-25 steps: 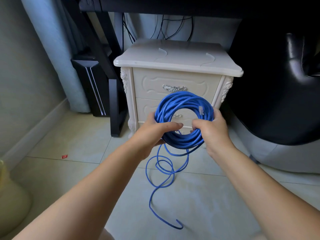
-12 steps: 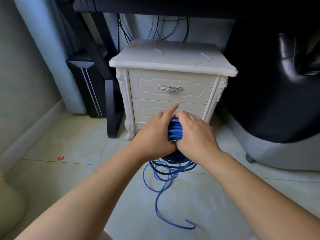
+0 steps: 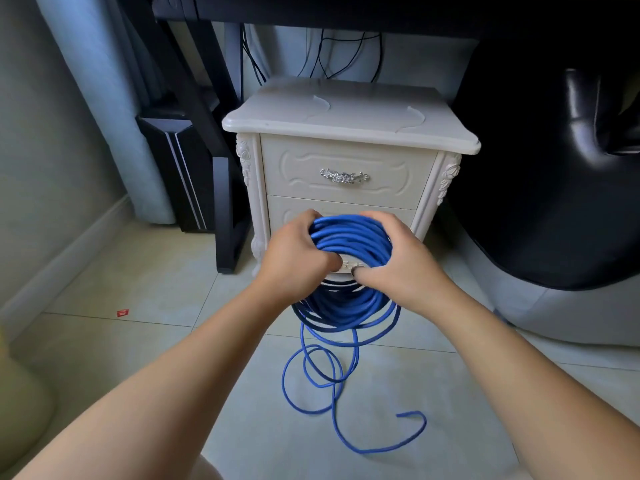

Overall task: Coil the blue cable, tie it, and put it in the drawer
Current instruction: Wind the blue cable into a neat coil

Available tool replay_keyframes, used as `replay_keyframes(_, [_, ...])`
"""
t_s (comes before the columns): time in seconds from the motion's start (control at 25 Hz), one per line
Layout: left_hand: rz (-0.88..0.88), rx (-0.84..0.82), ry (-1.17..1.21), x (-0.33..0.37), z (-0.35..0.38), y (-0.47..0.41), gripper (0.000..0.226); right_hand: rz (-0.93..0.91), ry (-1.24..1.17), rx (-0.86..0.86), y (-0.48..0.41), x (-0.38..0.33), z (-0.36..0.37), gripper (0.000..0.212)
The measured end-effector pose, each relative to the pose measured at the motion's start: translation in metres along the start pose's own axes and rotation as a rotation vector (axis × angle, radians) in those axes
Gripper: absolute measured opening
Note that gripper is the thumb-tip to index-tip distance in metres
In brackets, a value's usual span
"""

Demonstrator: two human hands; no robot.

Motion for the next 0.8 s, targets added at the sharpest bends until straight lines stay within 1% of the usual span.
replay_keyframes(0.12, [-0.105, 0.129, 0.318, -0.008, -0.013, -0.001, 0.028, 0.134, -0.323, 0.007, 0.003, 0.020, 0.006, 0.057])
replay_keyframes(0.2, [-0.144, 0.170, 0.476, -0.012, -0.014, 0.000, 0.026, 0.173, -0.512, 0.036, 0.002, 0.027, 0.016, 0.046])
replay_keyframes(0.24, [-0.160, 0.182, 0.533, -0.013, -0.013, 0.002, 0.025, 0.174, -0.602, 0.048, 0.001, 0.028, 0.021, 0.044])
replay_keyframes(0.32, [-0.188, 0.209, 0.619, -0.015, -0.010, 0.005, 0.024, 0.155, -0.765, 0.079, -0.001, 0.026, 0.028, 0.047])
replay_keyframes(0.4, [-0.213, 0.221, 0.701, -0.016, -0.005, 0.009, 0.024, 0.122, -0.882, 0.105, -0.003, 0.025, 0.032, 0.048])
replay_keyframes(0.48, [-0.222, 0.218, 0.748, -0.015, -0.001, 0.011, 0.024, 0.127, -0.908, 0.126, -0.005, 0.027, 0.032, 0.047])
replay_keyframes(0.56, [-0.211, 0.175, 0.719, -0.015, 0.004, 0.012, 0.025, 0.164, -0.864, 0.177, -0.005, 0.033, 0.029, 0.045])
replay_keyframes(0.68, [-0.184, 0.006, 0.630, -0.012, 0.014, 0.011, 0.026, 0.203, -0.828, 0.285, -0.002, 0.041, 0.014, 0.034])
replay_keyframes(0.8, [-0.179, -0.200, 0.579, -0.009, 0.018, 0.013, 0.028, 0.169, -0.718, 0.325, 0.000, 0.038, -0.003, 0.036])
Point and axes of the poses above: each hand's wrist, its own y-axis away from the middle knuckle, its own z-axis out of the palm, x = y × z, the point moved 6 cm from there along -y, towards the middle knuckle, and after that the axes turned 11 degrees about -x, right-handed, at the moved point
